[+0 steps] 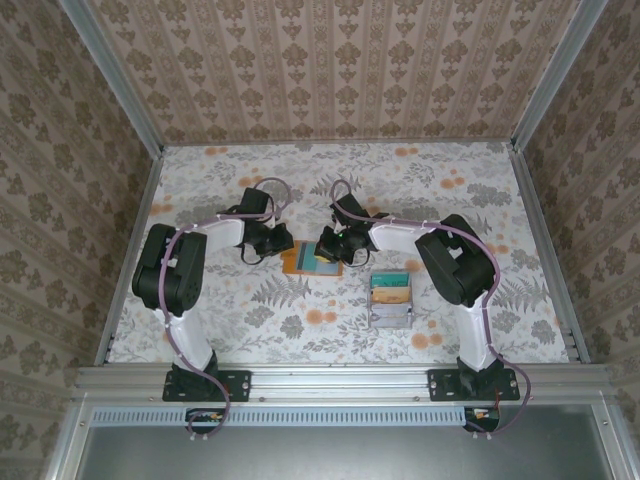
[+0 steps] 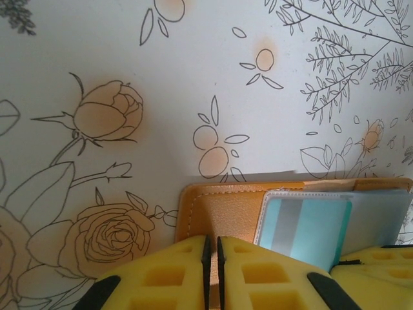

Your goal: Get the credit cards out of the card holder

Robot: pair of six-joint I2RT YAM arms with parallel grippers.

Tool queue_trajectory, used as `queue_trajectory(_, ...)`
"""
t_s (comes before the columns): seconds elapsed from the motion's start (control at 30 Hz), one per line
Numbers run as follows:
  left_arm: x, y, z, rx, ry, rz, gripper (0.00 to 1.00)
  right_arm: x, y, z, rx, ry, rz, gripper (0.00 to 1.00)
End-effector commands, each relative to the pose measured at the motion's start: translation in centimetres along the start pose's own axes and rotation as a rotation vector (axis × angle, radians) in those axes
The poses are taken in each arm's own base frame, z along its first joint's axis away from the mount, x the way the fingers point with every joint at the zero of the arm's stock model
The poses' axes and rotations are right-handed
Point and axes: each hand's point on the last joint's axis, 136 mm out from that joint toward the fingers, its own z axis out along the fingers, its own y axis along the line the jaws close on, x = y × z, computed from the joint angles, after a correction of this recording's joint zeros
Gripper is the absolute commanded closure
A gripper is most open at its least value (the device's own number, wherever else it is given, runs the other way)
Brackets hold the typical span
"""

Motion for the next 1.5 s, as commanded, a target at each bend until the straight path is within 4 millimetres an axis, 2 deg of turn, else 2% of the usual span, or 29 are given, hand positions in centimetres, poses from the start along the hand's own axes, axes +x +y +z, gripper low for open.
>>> queue_trajectory(0.0,1.2,-0.4,-0.6,0.017,0.029,0.017,0.87,0.0,-0.6,0.0,0.03,0.007,0.002,1.0)
queue_trajectory(0.17,1.1,-2.3,-0.7,0.078,0.027,0.061,0.89,0.1,-0.5,0.3,0.029,0.017,0.0,1.0)
queue_trajectory(0.3,1.6,-2.8,0.0,0.082,0.054,0.08,0.9,0.2,-0.4,0.4,0.027,0.023,0.0,1.0)
queue_trajectory(0.63,2.5,-0.4,0.9,-0.031,0.093,0.049,0.99,0.2,-0.7,0.4,0.038,0.021,0.002,1.0)
queue_trajectory(0.97,3.2,2.1,1.4,-0.104,0.111,-0.001,1.0,0.1,-2.8,-0.4,0.094,-0.001,0.029,1.0)
queue_trajectory(1.17,3.2,2.2,1.4,-0.106,0.114,-0.008,1.0,0.2,-3.7,-0.9,0.11,-0.003,0.039,1.0)
queue_trajectory(1.47,3.2,2.1,1.5,-0.1,0.117,-0.006,1.0,-0.4,-3.3,-1.8,0.097,-0.017,0.024,1.0)
